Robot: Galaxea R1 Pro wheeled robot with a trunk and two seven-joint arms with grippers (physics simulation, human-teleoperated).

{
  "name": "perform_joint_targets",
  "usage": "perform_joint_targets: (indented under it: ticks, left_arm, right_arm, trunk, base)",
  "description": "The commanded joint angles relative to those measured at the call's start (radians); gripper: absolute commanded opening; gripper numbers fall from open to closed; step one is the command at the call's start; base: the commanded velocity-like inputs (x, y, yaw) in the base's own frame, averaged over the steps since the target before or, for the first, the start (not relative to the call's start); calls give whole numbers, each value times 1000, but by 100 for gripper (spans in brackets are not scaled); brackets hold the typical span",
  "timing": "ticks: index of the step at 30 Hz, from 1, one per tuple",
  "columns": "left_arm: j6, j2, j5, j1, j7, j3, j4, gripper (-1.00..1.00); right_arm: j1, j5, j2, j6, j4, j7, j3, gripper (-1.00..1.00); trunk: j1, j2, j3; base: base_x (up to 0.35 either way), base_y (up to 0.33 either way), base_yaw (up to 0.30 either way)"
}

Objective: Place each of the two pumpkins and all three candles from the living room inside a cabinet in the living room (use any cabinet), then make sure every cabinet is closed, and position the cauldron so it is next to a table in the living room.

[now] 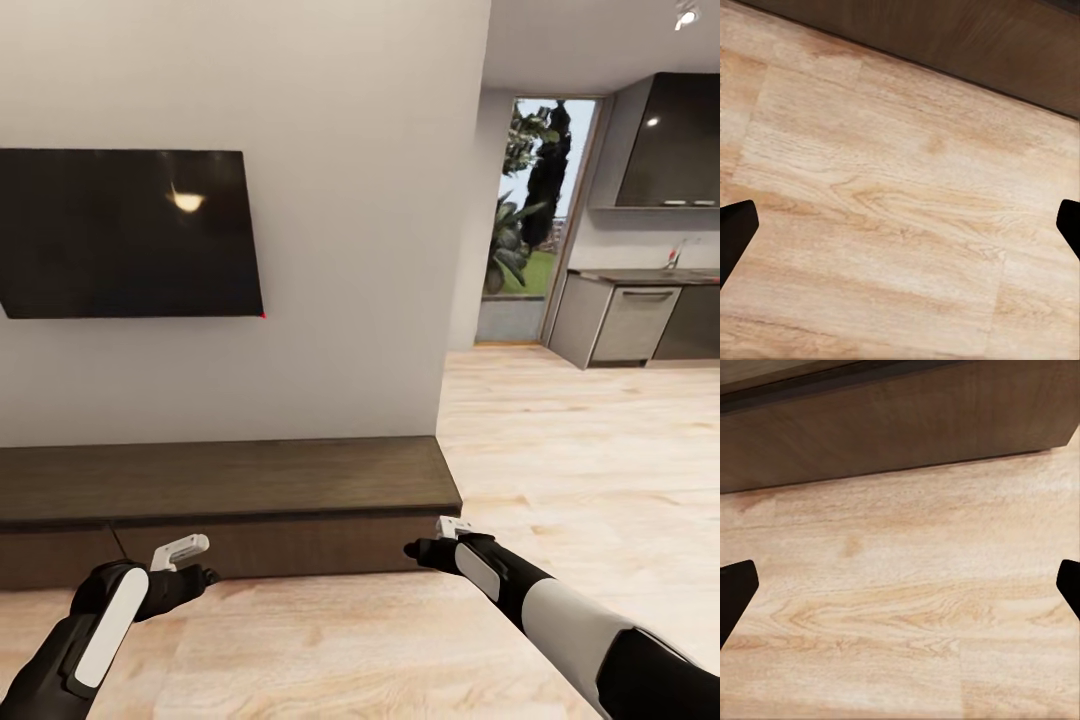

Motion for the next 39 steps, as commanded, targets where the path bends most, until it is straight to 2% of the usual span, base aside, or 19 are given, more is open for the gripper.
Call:
perform_joint_targets:
  ticks: [1, 39]
  left_arm:
    - [3, 0, 11, -1, 9, 0, -1, 100]
    - [3, 0, 11, -1, 9, 0, 13, 100]
  right_arm:
    - [-1, -5, -1, 3, -2, -3, 5, 100]
    - [-1, -5, -1, 5, -2, -3, 5, 100]
  trunk:
    - [-4, 7, 0]
    - [-150, 273, 57]
  base:
    - [0, 0, 0]
    - [0, 0, 0]
